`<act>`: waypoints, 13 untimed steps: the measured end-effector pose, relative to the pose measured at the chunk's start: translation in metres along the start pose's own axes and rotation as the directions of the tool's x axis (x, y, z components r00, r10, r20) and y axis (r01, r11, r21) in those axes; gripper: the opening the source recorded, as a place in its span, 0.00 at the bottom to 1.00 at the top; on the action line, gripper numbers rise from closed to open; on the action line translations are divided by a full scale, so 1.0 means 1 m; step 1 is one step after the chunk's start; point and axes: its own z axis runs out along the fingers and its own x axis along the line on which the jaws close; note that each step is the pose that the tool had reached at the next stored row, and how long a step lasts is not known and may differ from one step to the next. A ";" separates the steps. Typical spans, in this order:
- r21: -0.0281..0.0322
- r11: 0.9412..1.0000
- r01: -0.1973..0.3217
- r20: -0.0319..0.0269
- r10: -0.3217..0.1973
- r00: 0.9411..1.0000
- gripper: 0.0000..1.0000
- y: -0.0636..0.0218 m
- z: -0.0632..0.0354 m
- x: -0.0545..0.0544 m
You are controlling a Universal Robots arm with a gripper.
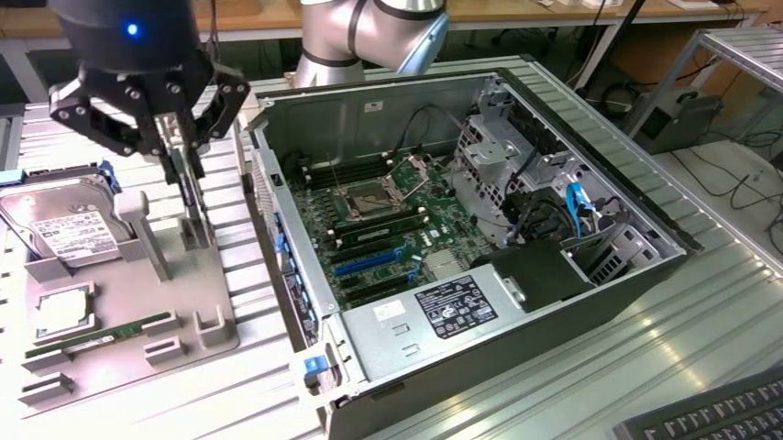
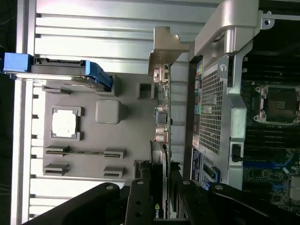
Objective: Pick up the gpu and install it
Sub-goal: 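Pick up the gpu and move the gpu toward the slot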
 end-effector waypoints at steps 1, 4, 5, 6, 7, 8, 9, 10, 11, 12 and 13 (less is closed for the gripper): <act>-0.001 1.000 0.000 -0.002 0.000 1.000 0.26 -0.0002 -0.0050 -0.004; -0.005 1.000 0.000 -0.007 0.000 1.000 0.26 -0.0014 -0.0191 -0.017; -0.006 1.000 0.000 -0.009 0.000 1.000 0.26 -0.0019 -0.0234 -0.022; -0.007 1.000 -0.001 -0.011 0.000 1.000 0.26 -0.0023 -0.0281 -0.027; -0.008 1.000 -0.001 -0.013 0.001 1.000 0.26 -0.0027 -0.0323 -0.031; -0.009 1.000 -0.001 -0.015 0.001 1.000 0.26 -0.0031 -0.0369 -0.036; -0.010 1.000 -0.001 -0.017 0.001 1.000 0.26 -0.0035 -0.0415 -0.041; -0.011 1.000 -0.001 -0.020 0.001 1.000 0.26 -0.0038 -0.0456 -0.045; -0.012 1.000 -0.001 -0.023 0.001 1.000 0.26 -0.0040 -0.0493 -0.050; -0.013 1.000 -0.002 -0.026 0.001 1.000 0.26 -0.0043 -0.0517 -0.054; -0.015 1.000 -0.002 -0.031 0.001 1.000 0.26 -0.0047 -0.0541 -0.061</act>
